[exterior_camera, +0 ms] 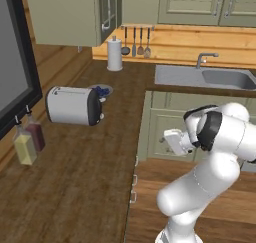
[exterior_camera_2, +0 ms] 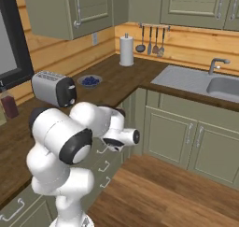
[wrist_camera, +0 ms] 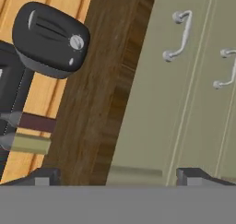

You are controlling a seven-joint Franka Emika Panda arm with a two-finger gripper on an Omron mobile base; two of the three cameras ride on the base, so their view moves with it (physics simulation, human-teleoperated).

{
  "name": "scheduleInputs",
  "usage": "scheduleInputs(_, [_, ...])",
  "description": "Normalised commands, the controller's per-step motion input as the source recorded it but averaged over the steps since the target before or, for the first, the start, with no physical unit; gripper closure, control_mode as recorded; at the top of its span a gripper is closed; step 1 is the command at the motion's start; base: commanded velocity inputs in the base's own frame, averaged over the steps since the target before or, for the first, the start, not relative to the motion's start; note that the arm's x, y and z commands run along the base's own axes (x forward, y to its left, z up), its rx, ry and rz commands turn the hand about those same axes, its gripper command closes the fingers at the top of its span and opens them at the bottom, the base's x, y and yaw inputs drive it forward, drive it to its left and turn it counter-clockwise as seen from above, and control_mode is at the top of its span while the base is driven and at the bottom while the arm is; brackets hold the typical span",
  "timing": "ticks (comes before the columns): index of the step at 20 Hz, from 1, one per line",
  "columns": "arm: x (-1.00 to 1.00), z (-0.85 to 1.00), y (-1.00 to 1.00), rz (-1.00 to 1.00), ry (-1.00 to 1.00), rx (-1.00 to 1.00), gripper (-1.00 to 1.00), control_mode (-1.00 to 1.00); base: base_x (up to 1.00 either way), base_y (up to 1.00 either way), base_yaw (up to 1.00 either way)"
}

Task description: Take a straw from the drawer in front and place it inside the glass cup on the dining counter.

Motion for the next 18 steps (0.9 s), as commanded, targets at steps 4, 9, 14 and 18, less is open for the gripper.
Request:
scheduleInputs(4, [0.42,-0.19,0.15,0.01,0.07,0.22,-1.0,-1.0,0.0,0.0,0.0])
scheduleInputs(9, [0.28,-0.27,0.21,0.0,0.02,0.17,-1.0,-1.0,0.0,0.0,0.0])
scheduleInputs(14, [0.26,-0.24,0.19,0.0,0.0,0.13,-1.0,-1.0,0.0,0.0,0.0])
scheduleInputs(18, [0.32,0.02,0.04,0.0,0.01,0.08,-1.0,-1.0,0.0,0.0,0.0])
